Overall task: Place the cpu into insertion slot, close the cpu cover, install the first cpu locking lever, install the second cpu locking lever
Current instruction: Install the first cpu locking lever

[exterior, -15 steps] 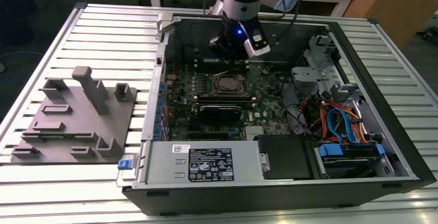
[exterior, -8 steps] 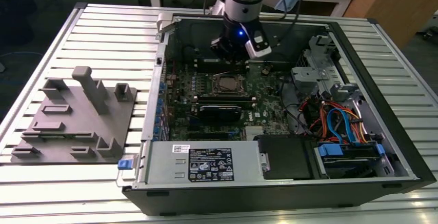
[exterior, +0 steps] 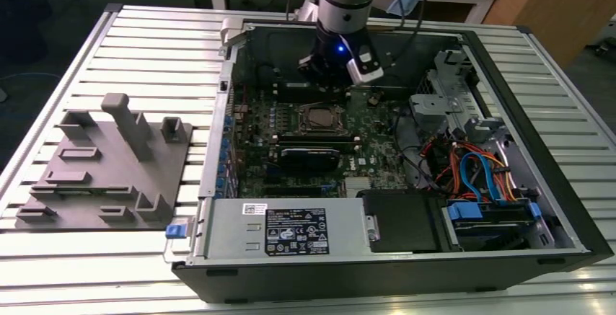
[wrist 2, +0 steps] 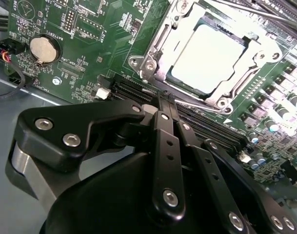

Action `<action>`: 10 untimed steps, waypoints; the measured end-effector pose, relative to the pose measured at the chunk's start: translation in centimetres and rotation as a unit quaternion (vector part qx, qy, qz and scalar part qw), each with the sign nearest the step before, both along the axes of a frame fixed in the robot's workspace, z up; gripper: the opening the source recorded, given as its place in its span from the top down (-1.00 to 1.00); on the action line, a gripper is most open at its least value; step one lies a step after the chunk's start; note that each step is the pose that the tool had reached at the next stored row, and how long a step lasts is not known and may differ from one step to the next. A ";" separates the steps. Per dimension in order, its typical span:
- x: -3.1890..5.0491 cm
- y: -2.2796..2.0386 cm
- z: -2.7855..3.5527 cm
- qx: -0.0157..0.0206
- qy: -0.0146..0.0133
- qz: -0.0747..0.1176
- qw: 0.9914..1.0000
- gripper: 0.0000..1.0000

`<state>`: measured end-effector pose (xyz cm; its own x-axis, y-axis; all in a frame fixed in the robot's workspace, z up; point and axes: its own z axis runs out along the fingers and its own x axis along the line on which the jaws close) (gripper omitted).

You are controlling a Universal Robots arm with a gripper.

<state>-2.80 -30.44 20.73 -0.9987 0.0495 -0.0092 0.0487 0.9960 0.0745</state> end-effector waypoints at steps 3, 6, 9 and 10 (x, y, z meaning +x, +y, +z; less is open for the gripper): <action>0.10 0.00 -0.15 0.000 0.000 0.000 1.000 0.79; 0.18 0.01 -0.31 0.000 0.000 0.000 1.000 0.79; 0.23 0.01 -0.51 0.000 0.000 0.000 1.000 0.79; 0.25 0.01 -0.57 0.000 0.000 0.000 1.000 0.79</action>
<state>-2.55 -30.43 20.15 -0.9987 0.0496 -0.0089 0.0488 0.9960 0.0745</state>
